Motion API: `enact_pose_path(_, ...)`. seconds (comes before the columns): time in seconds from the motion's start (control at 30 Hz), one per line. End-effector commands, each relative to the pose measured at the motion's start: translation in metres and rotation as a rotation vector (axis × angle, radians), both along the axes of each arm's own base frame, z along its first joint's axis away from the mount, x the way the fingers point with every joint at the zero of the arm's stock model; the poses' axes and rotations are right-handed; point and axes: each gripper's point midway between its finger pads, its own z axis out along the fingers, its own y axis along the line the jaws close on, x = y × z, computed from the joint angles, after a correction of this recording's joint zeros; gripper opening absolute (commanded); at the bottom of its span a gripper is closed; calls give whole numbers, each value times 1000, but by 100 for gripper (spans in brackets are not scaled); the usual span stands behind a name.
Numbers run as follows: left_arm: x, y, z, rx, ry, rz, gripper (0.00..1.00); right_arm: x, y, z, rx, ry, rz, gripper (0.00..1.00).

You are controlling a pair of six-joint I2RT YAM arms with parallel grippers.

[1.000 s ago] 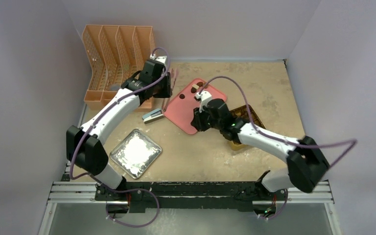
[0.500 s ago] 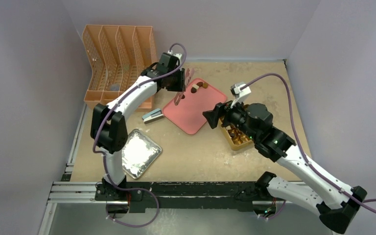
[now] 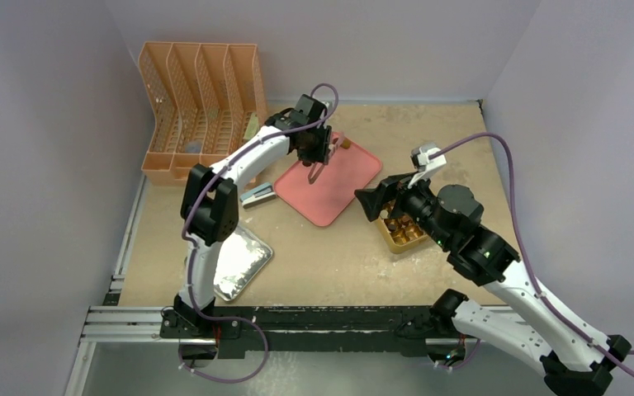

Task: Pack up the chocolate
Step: Move the plate to the center of the board, then pick up the fake chocolate from the plate.

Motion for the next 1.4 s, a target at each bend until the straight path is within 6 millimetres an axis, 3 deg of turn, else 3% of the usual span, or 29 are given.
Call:
enact_pose_path(0.0, 17, 0, 19, 3, -65, 7, 33, 1, -6, 13, 30, -39, -30, 99)
enact_pose_path(0.5, 26, 16, -2, 113, -60, 58, 34, 3, -3, 19, 55, -45, -28, 99)
enact_pose_path(0.97, 27, 7, -15, 101, -20, 28, 35, 3, -1, 14, 50, -37, -21, 99)
enact_pose_path(1.37, 17, 10, -9, 107, -6, 5, 35, 5, 2, 15, 52, -46, -16, 99)
